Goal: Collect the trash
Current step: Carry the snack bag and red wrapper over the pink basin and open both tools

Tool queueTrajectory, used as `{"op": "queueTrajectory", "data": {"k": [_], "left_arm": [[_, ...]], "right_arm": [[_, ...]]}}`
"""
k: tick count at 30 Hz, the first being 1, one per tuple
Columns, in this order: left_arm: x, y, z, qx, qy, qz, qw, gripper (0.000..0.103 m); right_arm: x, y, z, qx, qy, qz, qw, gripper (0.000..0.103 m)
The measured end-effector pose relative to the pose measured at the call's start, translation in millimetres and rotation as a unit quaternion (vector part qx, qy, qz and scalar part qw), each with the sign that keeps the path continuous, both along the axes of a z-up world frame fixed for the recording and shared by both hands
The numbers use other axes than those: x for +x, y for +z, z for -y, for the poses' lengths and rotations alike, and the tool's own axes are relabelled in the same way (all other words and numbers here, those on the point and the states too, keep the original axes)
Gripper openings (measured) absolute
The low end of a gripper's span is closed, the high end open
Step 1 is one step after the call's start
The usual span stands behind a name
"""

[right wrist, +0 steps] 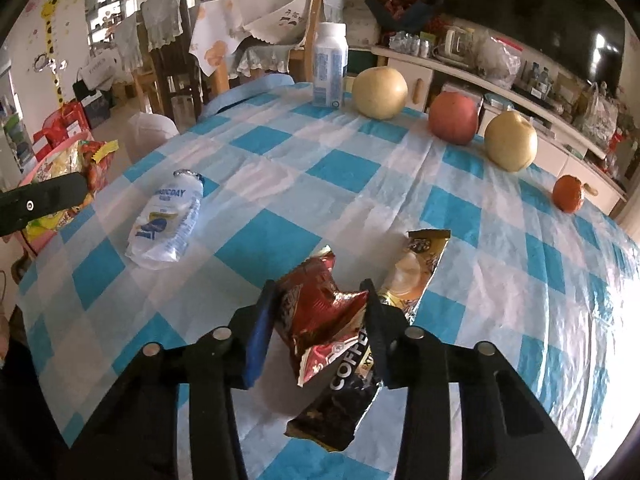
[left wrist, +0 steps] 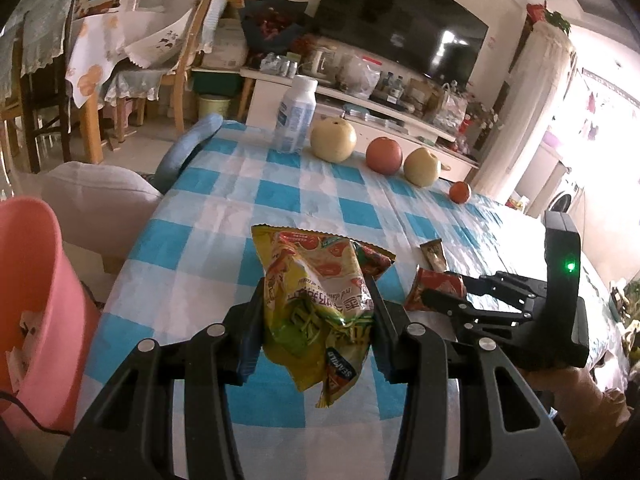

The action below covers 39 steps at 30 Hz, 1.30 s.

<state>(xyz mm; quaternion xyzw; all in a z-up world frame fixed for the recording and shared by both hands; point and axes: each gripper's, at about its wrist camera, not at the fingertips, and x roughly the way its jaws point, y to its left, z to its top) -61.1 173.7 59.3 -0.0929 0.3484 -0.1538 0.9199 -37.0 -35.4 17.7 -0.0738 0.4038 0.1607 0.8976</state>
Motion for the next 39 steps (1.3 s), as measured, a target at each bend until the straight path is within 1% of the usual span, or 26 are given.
{"op": "queueTrajectory", "data": {"k": [1, 5, 9, 15, 21, 26, 29, 32, 36, 39], "left_arm": [[0, 1, -2, -0.001, 0.001, 0.000, 1.0000, 0.047], [-2, 3, -9, -0.006, 0.011, 0.005, 0.9999, 0.047], [-4, 8, -18, -0.005, 0.024, 0.012, 0.9996, 0.047], [-12, 16, -32, -0.008, 0.042, 0.026, 0.9987, 0.047], [-20, 25, -50, -0.004, 0.070, 0.040, 0.9967, 0.047], [-27, 32, -72, -0.003, 0.104, 0.052, 0.9932, 0.047], [-30, 34, -91, -0.006, 0.136, 0.055, 0.9891, 0.047], [-33, 36, -111, -0.002, 0.177, 0.057, 0.9825, 0.047], [-37, 35, -139, 0.014, 0.239, 0.057, 0.9691, 0.047], [-39, 31, -162, 0.027, 0.289, 0.048, 0.9558, 0.047]], "right_arm": [[-1, 1, -1, 0.004, -0.001, 0.000, 1.000, 0.035], [-4, 2, -6, 0.000, -0.007, 0.004, 1.000, 0.032], [-8, 9, -13, 0.003, -0.013, 0.011, 1.000, 0.031], [-15, 28, -26, 0.012, -0.010, 0.030, 0.999, 0.031], [-24, 55, -56, 0.044, 0.014, 0.045, 0.998, 0.031], [-35, 81, -96, 0.085, 0.054, 0.053, 0.994, 0.031], [-39, 89, -119, 0.104, 0.075, 0.052, 0.990, 0.031], [-41, 95, -147, 0.120, 0.096, 0.051, 0.987, 0.031], [-39, 97, -186, 0.128, 0.122, 0.047, 0.983, 0.031], [-35, 97, -217, 0.133, 0.142, 0.042, 0.980, 0.030]]}}
